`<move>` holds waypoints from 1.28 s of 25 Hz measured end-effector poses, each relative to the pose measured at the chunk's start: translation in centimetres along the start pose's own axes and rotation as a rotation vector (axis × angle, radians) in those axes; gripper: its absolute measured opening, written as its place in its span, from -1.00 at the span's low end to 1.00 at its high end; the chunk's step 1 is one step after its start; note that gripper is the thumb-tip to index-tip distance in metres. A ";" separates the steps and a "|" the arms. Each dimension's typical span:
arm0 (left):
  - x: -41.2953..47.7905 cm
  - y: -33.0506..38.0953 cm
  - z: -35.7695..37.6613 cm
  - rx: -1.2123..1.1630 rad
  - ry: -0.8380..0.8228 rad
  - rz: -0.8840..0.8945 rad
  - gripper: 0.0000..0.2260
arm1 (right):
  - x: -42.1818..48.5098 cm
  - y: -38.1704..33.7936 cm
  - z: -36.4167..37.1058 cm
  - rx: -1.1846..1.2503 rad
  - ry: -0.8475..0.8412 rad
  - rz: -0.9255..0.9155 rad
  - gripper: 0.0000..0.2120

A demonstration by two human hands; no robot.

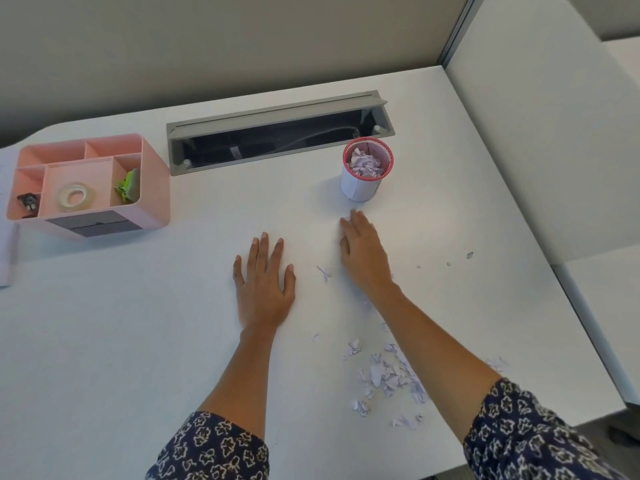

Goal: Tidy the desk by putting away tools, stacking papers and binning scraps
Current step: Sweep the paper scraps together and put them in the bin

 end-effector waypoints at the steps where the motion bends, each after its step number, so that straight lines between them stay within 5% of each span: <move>1: 0.0 0.0 0.0 0.001 0.001 -0.002 -0.51 | -0.9 -0.8 0.6 -0.020 -0.009 -0.047 -0.57; 8: -0.1 0.0 0.0 0.001 -0.002 0.013 -0.51 | -7.2 -0.2 2.5 -0.210 -0.095 -0.370 -0.57; 12: -0.1 0.0 0.0 -0.016 -0.003 0.007 -0.53 | -8.6 4.2 -0.3 -0.222 -0.052 -0.381 -0.59; 17: -0.2 0.0 0.0 -0.008 -0.011 0.009 -0.52 | -8.8 10.5 -7.0 0.240 0.241 0.136 -0.61; 22: -0.2 0.0 0.1 0.005 -0.003 0.009 -0.52 | -6.3 16.4 -9.1 0.179 0.248 0.580 -0.61; 32: -0.2 0.1 0.1 0.006 -0.007 0.005 -0.53 | -9.8 5.2 -1.1 0.066 -0.039 0.031 -0.56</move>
Point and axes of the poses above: each hand's wrist, its own x-axis towards the middle knuckle, its own z-axis out of the palm, y = z × x, the point moved 3 cm from there along x, towards the middle knuckle, and after that the axes turned 7 degrees about z, right-handed, at the moved point
